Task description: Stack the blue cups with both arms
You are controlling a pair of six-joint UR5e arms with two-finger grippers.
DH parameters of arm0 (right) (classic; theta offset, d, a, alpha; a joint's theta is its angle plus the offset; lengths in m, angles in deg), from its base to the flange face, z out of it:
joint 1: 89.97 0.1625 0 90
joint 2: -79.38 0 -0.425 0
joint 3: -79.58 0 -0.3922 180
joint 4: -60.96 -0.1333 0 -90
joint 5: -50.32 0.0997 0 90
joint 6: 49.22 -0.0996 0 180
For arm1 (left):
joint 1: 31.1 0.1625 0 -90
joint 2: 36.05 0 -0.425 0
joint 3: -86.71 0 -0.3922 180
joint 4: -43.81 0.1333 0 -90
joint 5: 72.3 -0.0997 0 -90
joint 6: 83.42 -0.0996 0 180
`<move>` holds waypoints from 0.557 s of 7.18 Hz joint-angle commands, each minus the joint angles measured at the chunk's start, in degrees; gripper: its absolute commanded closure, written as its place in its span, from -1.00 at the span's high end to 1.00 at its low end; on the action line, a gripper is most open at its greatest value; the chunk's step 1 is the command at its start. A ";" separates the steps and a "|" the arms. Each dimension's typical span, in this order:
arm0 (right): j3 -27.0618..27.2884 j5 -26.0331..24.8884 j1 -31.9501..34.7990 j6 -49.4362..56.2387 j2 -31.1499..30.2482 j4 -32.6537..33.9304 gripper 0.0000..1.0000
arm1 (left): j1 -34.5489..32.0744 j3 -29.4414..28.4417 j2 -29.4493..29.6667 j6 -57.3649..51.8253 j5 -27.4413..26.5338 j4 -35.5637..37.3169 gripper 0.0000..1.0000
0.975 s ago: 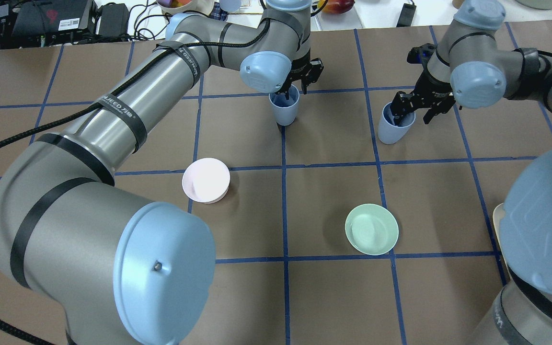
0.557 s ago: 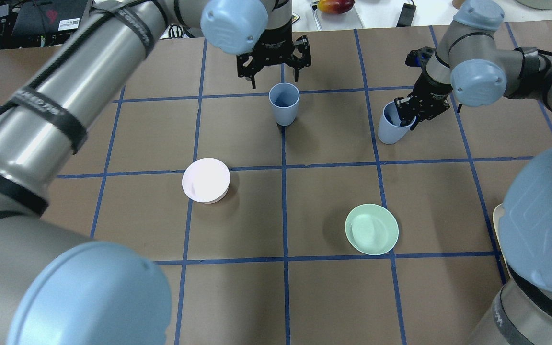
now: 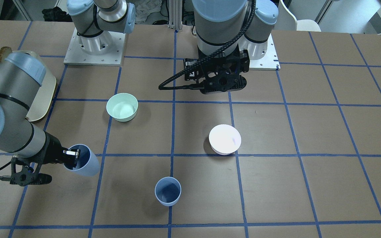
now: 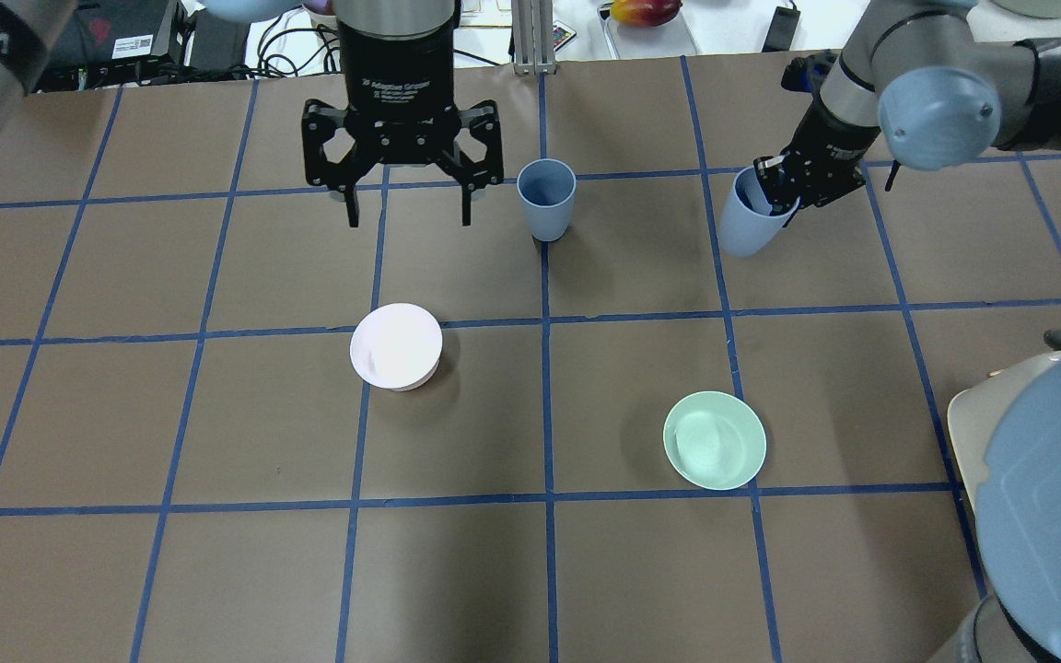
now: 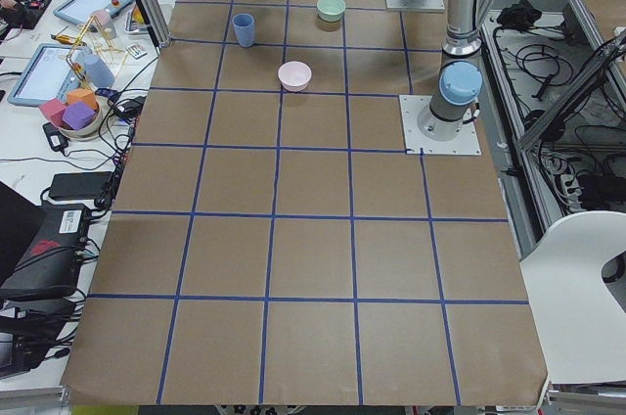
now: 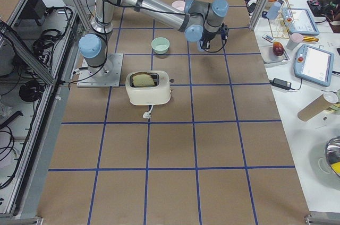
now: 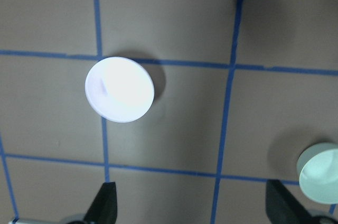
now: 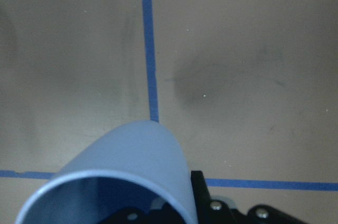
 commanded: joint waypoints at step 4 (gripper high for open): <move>-15.62 -0.71 17.56 -29.55 2.90 -4.84 -1.00 | 5.57 24.76 -12.99 -8.86 -0.79 30.37 1.00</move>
